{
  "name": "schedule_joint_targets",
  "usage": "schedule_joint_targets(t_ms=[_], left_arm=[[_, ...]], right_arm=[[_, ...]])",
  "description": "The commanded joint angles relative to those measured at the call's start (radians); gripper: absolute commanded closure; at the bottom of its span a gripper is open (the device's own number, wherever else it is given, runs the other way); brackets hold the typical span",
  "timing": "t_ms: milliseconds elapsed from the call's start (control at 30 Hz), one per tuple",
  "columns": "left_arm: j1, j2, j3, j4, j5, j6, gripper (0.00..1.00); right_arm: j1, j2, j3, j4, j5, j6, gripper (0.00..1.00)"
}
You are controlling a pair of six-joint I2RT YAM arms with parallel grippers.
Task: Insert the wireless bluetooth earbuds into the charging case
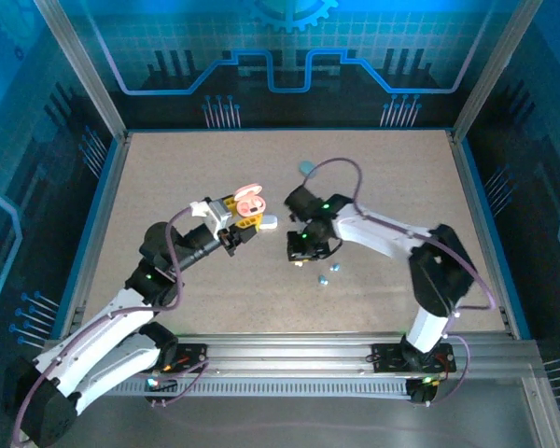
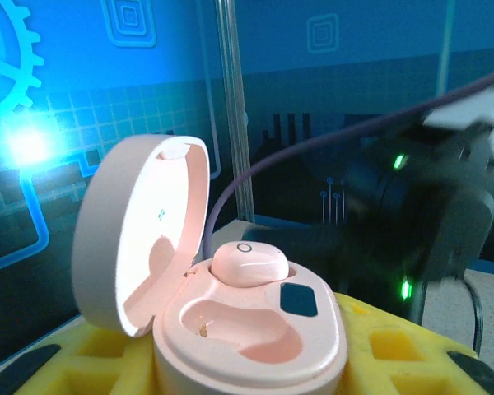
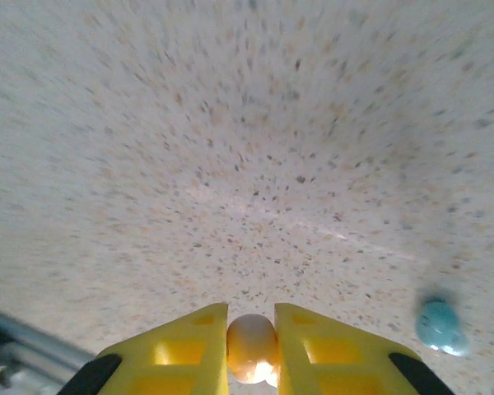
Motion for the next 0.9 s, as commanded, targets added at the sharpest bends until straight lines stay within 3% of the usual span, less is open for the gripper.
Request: schedule_joint_targets(t_ms=[0,267,500,867], left_arm=[[-0.001,0.031,-0.004,0.071,0.005,-0.015,0.67],[-0.009,0.185,-0.001,0.220,0.063,-0.053,0.67],[-0.053,0.342,0.034,0.339,0.081,-0.066,0.67],[-0.113,0.495,0.095,0.453,0.076,-0.091,0.67]], right_arm=[[-0.085,-0.142,-0.049,0.081,-0.108,-0.021,0.81],[-0.247,-0.414,0.004,0.154,-0.310,-0.054,0.80],[-0.239,-0.447,0.070,0.260,-0.473,-0.031,0.80],[-0.159,-0.360,0.107,0.294,-0.472,-0.006,0.80]])
